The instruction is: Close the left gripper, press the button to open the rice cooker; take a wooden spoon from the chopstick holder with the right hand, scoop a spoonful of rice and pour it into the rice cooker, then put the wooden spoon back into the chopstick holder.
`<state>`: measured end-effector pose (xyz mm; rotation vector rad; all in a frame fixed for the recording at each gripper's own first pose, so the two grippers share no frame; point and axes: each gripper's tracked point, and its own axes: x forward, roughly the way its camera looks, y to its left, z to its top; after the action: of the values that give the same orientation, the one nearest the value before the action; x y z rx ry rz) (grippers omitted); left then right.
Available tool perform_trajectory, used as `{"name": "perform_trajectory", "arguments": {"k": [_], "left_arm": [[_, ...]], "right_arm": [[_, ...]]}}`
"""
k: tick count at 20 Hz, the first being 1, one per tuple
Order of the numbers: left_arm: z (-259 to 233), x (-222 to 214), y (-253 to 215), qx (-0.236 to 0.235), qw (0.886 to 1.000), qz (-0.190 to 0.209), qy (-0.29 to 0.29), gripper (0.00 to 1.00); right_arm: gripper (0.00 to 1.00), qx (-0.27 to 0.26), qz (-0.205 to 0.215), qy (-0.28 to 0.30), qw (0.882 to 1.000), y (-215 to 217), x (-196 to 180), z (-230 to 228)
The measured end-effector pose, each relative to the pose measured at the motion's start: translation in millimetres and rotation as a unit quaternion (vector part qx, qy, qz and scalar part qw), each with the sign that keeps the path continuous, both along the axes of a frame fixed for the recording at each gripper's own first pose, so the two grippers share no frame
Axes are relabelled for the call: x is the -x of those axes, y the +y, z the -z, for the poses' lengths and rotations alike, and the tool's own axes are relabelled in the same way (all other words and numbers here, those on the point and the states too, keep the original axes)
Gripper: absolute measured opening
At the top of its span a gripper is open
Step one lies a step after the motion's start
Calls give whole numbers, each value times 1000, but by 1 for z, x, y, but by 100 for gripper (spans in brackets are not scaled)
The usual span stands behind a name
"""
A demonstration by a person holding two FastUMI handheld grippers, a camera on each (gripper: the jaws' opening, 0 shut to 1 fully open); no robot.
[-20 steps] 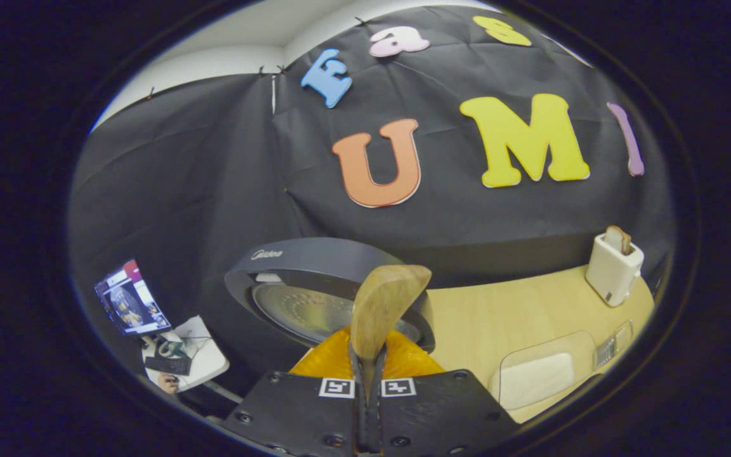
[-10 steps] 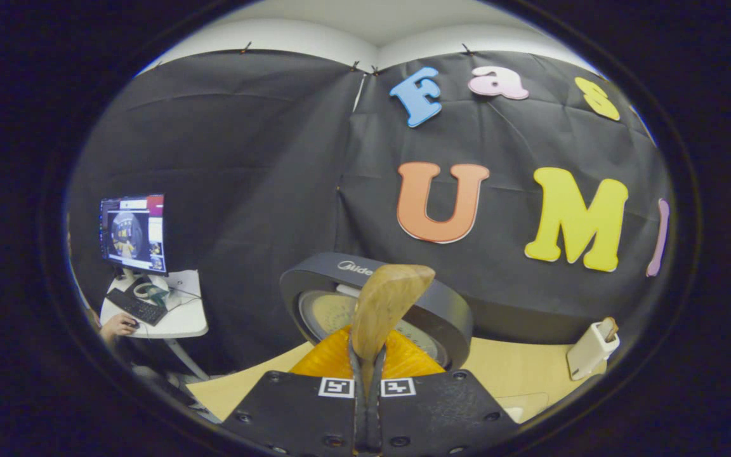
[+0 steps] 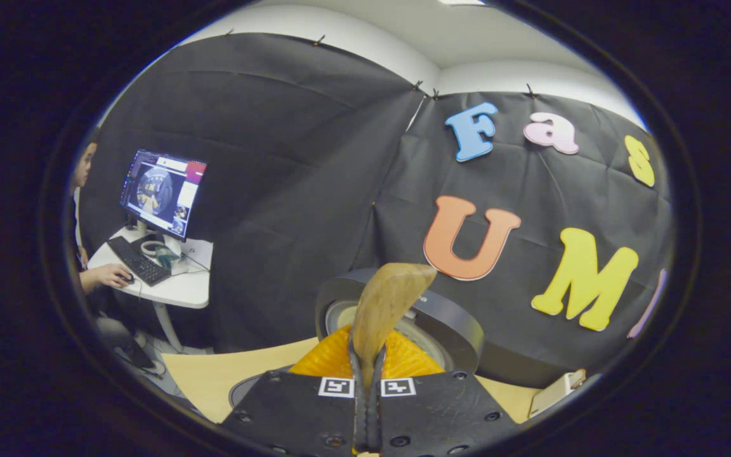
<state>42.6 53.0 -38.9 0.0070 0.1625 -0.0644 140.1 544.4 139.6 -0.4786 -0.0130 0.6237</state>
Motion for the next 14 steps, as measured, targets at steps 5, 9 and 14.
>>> {"name": "perform_trajectory", "arguments": {"k": [5, 9, 14], "left_arm": [[-8, 3, -4, 0, 1000, -6, -11, 95], [-16, 5, -9, 9, 1000, -3, -24, 95], [-29, 10, -12, 12, 999, -16, -44, 95]], "right_arm": [[2, -51, 3, 11, 999, -22, -1, -24], [0, -100, 36, 2, 994, -82, -10, -56], [0, -132, 86, -12, 987, -178, -22, -74]]}}
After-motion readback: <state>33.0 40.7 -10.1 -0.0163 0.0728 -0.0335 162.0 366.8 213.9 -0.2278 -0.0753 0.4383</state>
